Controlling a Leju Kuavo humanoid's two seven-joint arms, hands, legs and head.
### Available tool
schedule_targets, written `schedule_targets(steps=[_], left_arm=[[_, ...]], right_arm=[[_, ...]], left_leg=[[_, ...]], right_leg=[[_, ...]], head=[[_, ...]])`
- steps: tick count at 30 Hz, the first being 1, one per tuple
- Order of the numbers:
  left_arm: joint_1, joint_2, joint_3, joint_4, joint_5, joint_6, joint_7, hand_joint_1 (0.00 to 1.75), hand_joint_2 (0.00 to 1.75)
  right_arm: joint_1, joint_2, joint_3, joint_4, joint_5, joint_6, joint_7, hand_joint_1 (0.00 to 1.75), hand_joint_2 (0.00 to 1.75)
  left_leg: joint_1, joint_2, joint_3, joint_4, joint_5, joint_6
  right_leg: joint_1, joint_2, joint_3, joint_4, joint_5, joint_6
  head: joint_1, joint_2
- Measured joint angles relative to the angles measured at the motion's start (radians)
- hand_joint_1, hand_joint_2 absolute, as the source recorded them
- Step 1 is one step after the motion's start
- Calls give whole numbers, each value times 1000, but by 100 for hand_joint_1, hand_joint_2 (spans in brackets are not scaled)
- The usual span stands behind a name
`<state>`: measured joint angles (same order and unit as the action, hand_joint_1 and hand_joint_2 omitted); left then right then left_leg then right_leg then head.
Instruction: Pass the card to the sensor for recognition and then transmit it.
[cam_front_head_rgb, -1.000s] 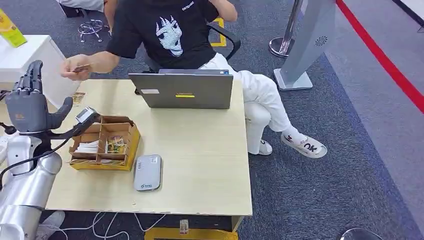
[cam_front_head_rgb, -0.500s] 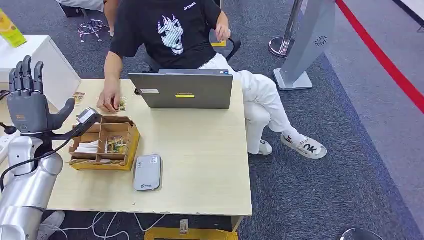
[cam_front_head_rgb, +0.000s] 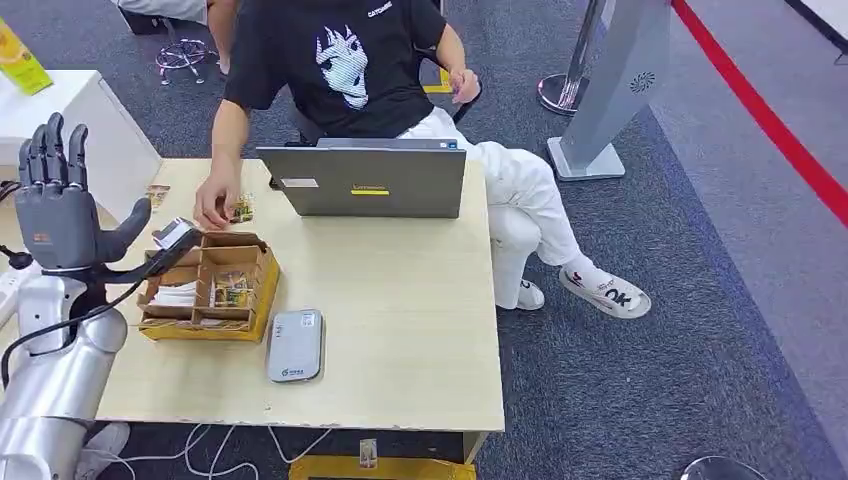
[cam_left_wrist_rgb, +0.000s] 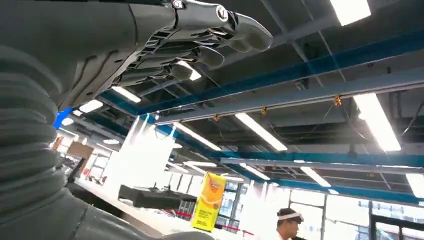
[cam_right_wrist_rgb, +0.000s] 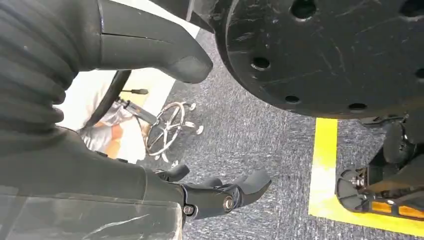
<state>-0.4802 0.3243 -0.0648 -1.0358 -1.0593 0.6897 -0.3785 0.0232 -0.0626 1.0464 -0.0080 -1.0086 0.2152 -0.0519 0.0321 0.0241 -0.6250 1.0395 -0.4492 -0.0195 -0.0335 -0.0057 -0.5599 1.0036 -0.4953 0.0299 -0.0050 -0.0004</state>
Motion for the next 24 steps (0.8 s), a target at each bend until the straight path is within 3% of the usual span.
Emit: schedule_targets(steps=[7, 13, 18, 24], left_arm=[[196, -21, -20, -242, 8, 3, -13, 0, 175], [414, -53, -86, -485, -78, 5, 9, 0, 175], [509, -56, -89, -546, -62, 4, 11, 0, 175], [545, -57, -92, -550, -42, 5, 2, 0, 175]], right_arm=[[3, 12, -2, 1, -34, -7, -5, 0, 175], [12, 30, -10, 2, -53, -21, -11, 0, 175], [15, 34, -14, 3, -59, -23, -13, 0, 175], [15, 35, -23, 4, -61, -21, -13, 0, 175]], left_leg=[[0, 1, 0, 0, -1, 0], [0, 1, 0, 0, -4, 0], [0, 1, 0, 0, -4, 0], [0, 0, 1, 0, -4, 0]], right_leg=[[0, 1, -1, 0, -1, 0], [-1, 1, -1, 0, -2, 1], [-1, 0, -2, 0, -3, 1], [-1, 0, 0, 0, -3, 1]], head=[[0, 0], [0, 0], [0, 0], [0, 0]])
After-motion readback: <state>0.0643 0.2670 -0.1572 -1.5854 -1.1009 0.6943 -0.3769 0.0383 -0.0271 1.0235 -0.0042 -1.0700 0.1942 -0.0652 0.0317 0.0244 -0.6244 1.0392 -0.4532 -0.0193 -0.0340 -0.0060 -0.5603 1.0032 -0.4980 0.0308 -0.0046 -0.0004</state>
